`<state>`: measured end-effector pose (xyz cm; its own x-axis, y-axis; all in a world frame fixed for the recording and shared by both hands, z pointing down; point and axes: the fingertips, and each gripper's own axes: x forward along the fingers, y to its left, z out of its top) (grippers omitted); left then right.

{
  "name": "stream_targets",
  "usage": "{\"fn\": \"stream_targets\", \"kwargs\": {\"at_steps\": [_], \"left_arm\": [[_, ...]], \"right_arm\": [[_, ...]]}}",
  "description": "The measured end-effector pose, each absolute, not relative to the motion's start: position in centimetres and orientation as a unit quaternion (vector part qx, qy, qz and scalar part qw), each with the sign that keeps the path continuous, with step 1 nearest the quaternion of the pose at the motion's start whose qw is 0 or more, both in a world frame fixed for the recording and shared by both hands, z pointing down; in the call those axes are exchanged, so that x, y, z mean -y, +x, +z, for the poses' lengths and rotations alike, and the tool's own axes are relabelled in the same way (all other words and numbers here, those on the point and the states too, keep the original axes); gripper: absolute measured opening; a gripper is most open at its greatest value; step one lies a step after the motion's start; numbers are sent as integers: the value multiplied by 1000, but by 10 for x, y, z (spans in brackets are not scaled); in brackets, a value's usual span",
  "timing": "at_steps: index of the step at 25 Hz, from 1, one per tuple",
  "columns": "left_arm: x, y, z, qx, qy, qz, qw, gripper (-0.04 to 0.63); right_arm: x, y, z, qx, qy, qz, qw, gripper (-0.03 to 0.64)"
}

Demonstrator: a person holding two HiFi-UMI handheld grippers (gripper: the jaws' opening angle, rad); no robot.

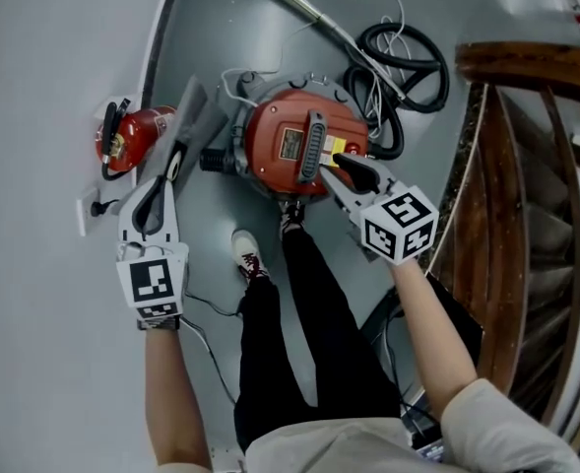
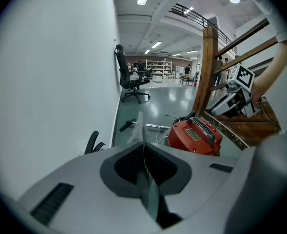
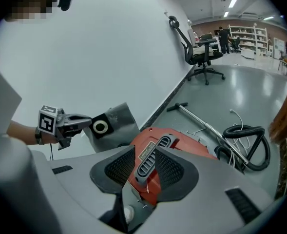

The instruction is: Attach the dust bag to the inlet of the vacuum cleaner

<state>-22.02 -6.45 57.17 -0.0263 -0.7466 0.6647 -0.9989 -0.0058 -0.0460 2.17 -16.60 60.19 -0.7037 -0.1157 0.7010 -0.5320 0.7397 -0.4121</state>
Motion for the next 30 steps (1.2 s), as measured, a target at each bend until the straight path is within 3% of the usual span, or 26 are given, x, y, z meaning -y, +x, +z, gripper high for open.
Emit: {"fn": "stream_targets", "kwargs": {"at_steps": [8, 30], "left_arm": [[63, -219, 622, 647, 665, 277, 252, 18], [54, -205, 693, 641, 646, 242, 337, 15]], "right_arm": [[163, 20, 631, 850, 195, 355, 336, 170], [157, 22, 644, 839, 250, 378, 301, 170]]}}
